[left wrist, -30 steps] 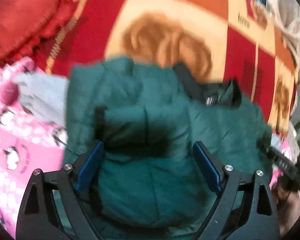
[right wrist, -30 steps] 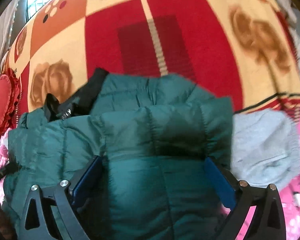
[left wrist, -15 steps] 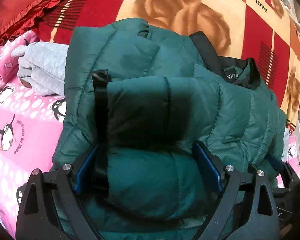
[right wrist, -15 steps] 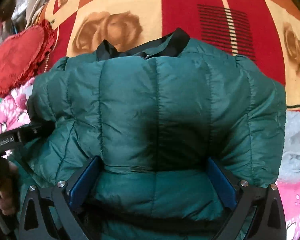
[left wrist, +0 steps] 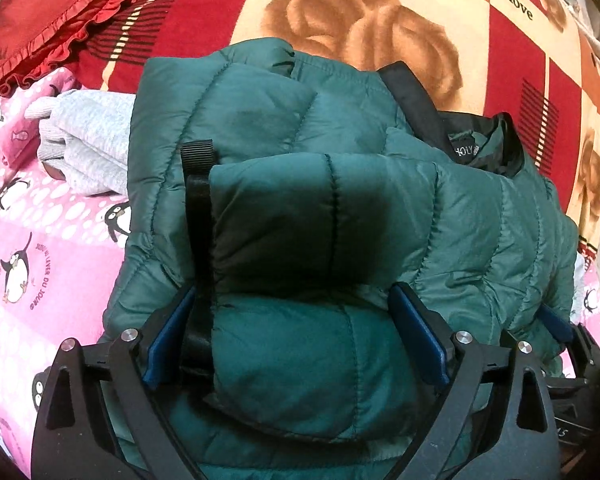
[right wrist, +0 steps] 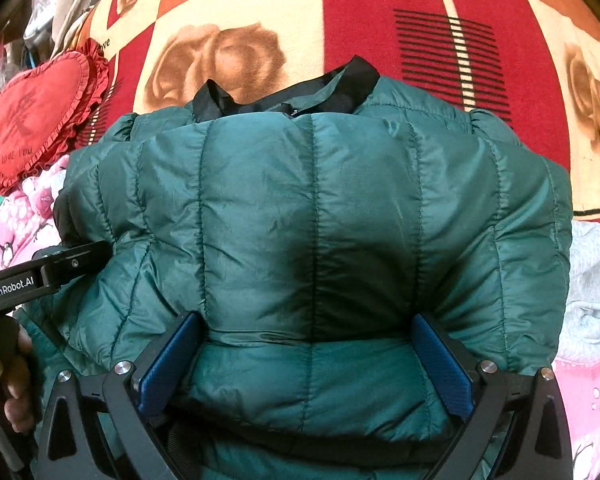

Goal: Fold large clothes

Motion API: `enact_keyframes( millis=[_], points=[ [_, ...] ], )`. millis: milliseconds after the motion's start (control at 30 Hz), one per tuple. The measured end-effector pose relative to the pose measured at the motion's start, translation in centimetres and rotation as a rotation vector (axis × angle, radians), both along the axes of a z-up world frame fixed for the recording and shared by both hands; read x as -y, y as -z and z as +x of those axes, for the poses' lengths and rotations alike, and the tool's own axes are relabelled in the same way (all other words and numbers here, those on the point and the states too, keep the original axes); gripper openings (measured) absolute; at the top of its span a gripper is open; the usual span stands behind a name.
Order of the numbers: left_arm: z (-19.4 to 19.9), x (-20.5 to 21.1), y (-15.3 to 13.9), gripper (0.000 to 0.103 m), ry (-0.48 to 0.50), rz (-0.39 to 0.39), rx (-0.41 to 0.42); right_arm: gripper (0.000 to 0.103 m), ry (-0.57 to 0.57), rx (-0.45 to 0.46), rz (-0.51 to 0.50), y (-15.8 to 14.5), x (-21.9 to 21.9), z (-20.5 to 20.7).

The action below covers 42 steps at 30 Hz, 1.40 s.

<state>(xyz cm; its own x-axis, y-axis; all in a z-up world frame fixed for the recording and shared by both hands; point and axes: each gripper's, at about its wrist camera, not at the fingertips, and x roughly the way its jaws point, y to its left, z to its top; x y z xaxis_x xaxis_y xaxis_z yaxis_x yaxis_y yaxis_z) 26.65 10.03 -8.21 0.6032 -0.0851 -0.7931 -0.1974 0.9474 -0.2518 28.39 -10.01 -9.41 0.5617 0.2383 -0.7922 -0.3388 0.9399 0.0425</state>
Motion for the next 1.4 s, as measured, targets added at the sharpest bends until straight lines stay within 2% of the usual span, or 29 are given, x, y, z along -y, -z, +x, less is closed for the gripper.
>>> enact_keyframes(
  millis=[1400],
  points=[
    [0.42,0.16,0.13,0.1,-0.001,0.001,-0.003,0.103,0.0,0.003,-0.001,-0.07,0.01,-0.29]
  ],
)
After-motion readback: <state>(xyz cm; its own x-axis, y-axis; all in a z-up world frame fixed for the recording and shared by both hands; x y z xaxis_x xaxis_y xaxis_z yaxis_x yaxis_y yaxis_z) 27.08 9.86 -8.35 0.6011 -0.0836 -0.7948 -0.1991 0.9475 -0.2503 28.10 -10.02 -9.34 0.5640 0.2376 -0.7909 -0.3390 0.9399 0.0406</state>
